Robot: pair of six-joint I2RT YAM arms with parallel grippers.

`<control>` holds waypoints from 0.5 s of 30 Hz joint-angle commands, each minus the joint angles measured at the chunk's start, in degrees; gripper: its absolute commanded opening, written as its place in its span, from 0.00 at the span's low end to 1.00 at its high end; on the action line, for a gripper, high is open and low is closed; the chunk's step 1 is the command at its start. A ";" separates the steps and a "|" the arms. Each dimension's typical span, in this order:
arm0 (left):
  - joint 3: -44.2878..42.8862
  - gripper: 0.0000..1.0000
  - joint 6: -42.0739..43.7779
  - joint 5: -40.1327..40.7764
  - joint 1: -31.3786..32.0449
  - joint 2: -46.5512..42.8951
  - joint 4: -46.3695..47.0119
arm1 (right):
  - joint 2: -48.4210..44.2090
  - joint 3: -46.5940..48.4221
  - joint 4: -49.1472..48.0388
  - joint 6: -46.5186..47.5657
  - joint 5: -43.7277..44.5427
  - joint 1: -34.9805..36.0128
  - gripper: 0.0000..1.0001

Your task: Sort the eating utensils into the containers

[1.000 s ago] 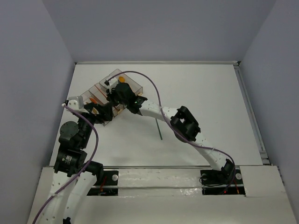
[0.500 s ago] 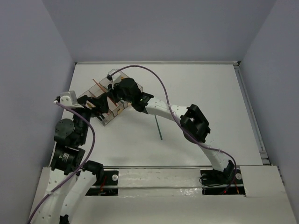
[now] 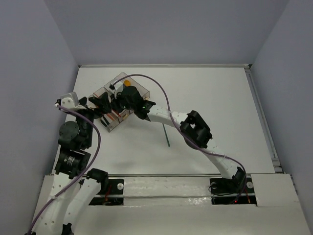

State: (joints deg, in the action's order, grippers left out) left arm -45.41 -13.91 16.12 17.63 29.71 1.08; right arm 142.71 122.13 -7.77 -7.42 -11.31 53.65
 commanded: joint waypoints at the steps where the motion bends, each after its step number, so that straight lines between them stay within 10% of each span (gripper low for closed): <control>1: 0.67 0.99 1.61 0.49 0.21 -0.44 3.84 | 1.07 4.61 -1.11 -0.14 -0.12 -0.30 0.00; 15: 4.36 0.99 1.78 -0.12 0.21 -3.87 5.77 | -6.39 -0.30 -1.98 0.48 4.72 -2.05 0.00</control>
State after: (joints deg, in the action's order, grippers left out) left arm -42.11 -12.86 16.14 17.63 27.11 2.94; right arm 143.48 123.42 -6.81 -7.49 -9.30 53.43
